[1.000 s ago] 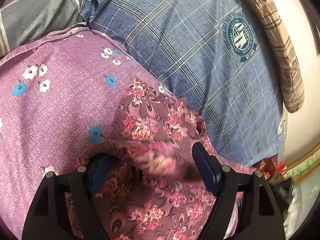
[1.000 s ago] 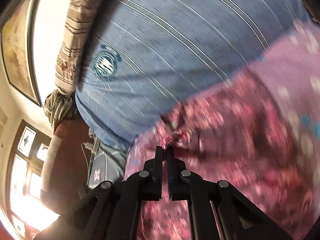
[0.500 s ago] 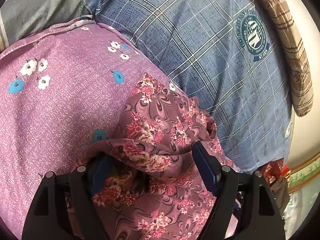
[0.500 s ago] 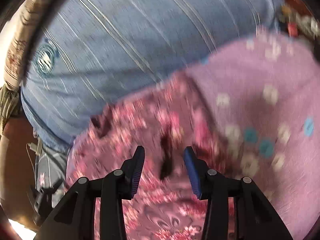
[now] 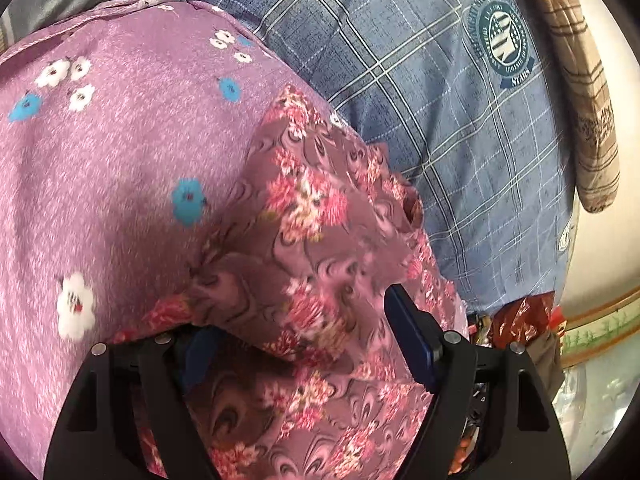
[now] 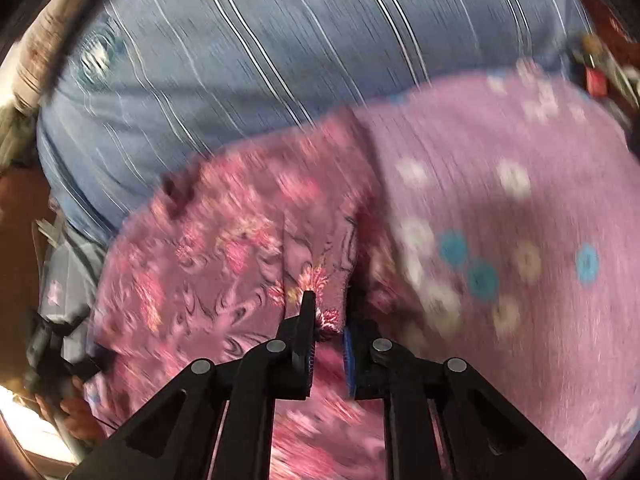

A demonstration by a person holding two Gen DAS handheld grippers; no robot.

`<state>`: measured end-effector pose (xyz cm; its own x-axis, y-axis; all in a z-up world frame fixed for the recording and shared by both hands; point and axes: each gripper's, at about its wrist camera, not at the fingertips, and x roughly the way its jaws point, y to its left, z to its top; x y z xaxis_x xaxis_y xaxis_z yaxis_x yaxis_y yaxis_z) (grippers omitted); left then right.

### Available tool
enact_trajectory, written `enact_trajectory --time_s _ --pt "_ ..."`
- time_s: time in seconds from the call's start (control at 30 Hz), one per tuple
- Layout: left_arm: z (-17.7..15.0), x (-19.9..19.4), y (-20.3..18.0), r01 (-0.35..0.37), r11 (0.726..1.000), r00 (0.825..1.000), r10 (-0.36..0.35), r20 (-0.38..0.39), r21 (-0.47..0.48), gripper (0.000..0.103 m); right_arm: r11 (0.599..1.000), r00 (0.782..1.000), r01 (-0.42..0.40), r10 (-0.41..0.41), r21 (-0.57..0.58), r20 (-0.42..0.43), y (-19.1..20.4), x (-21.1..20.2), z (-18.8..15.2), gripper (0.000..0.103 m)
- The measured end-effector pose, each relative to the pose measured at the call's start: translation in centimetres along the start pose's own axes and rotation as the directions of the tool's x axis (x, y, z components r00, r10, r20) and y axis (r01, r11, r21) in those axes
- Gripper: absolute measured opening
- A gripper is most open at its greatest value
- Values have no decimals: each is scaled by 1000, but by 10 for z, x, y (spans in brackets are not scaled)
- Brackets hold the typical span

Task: Fold small clothes

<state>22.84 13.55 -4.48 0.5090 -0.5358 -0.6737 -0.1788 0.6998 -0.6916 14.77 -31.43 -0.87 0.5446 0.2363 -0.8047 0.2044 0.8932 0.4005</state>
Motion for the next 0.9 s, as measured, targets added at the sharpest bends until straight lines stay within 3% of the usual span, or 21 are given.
enact_trajectory --time_s 0.17,0.2,0.27,0.3,0.33,0.43,0.5,0.53,0.6,0.67,0.77,0.9 --pt "-3 -8 1 -39 999 999 39 24 8 70 995 977 -98 97 0 191 9 -45 7 13" --pt "-3 -6 4 -43 999 999 43 10 -6 68 997 984 -81 78 16 158 6 -42 9 21" --pt "-2 -4 6 -47 999 999 47 -6 -15 68 1000 1000 26 -26 13 -16 2 -17 7 25" --pt "-3 -6 5 -49 999 999 49 -7 -11 68 993 989 120 -120 -10 -87 0 -7 5 25" --pt "-4 -7 4 -53 999 999 53 -9 -7 68 987 983 155 -157 -31 -95 0 -8 1 24" --pt "-11 -7 -2 -79 997 997 79 -13 14 68 978 977 193 -184 -77 112 24 -44 2 25" --pt "-14 -6 -6 -96 995 995 96 -9 24 69 981 977 105 -71 -165 200 57 -55 12 29" --pt "-16 -6 -7 -104 994 995 104 -8 29 69 977 982 49 -9 -209 188 75 -51 19 39" --pt "-17 -5 -9 -114 993 993 114 -2 32 69 948 987 -98 131 -301 90 119 -25 32 48" --pt "-18 -5 -7 -120 992 993 120 -1 37 68 912 979 -194 204 -361 -11 162 11 42 47" --pt "-19 -5 -7 -133 990 991 133 3 57 63 871 958 -284 239 -401 -161 219 79 53 46" --pt "-17 -3 -7 -126 989 992 127 -6 75 63 856 951 -262 152 -446 -268 263 159 52 47"
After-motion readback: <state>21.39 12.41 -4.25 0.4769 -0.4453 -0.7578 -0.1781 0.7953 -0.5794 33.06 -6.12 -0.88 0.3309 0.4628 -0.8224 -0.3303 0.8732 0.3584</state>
